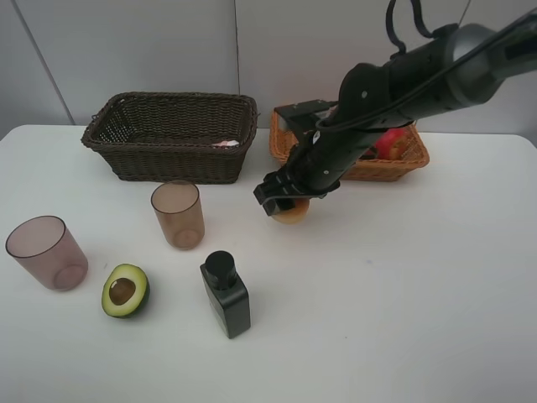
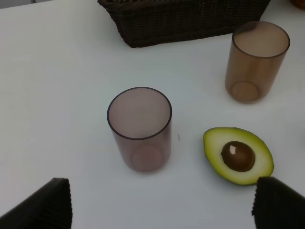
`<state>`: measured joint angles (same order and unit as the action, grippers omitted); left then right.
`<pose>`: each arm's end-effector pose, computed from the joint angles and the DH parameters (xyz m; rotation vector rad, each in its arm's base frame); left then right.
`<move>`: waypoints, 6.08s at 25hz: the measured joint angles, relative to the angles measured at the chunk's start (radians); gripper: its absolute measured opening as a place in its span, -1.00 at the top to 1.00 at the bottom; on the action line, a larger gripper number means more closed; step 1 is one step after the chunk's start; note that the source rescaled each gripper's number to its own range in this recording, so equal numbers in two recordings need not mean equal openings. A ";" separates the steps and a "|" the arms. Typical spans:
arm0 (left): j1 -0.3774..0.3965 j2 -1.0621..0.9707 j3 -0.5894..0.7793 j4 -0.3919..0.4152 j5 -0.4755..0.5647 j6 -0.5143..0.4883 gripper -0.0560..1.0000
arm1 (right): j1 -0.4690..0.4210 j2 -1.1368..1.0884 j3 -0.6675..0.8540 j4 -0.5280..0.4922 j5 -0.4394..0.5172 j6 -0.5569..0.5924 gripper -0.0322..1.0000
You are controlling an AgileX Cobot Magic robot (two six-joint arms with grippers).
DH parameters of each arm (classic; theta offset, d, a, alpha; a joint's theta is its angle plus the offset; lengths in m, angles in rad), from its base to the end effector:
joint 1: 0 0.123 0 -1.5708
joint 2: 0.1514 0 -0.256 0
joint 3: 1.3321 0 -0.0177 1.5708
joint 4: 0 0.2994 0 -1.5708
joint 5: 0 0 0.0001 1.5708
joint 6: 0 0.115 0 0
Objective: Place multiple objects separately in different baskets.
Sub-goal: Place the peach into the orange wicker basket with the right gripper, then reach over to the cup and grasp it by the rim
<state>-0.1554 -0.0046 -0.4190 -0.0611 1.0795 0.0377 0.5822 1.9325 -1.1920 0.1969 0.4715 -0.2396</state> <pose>0.0939 -0.0210 0.2604 0.2071 2.1311 -0.1435 0.3488 0.2419 0.0751 -0.8871 2.5629 0.2772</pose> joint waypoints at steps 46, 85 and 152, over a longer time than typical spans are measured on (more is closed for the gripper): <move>0.000 0.000 0.000 0.000 0.000 0.000 -1.00 | -0.279 -0.023 -0.102 -0.060 -0.336 -0.003 0.05; 0.000 0.000 0.000 0.000 0.000 0.000 -1.00 | -0.279 -0.025 -0.102 -0.048 -0.320 -0.112 -1.00; 0.000 0.000 0.000 0.000 0.000 0.000 -1.00 | -0.594 -1.839 0.657 -0.197 0.547 0.202 -1.00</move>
<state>-0.1554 -0.0046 -0.4190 -0.0611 1.0795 0.0377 -0.0123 0.0938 -0.5354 0.0000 1.0189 -0.0375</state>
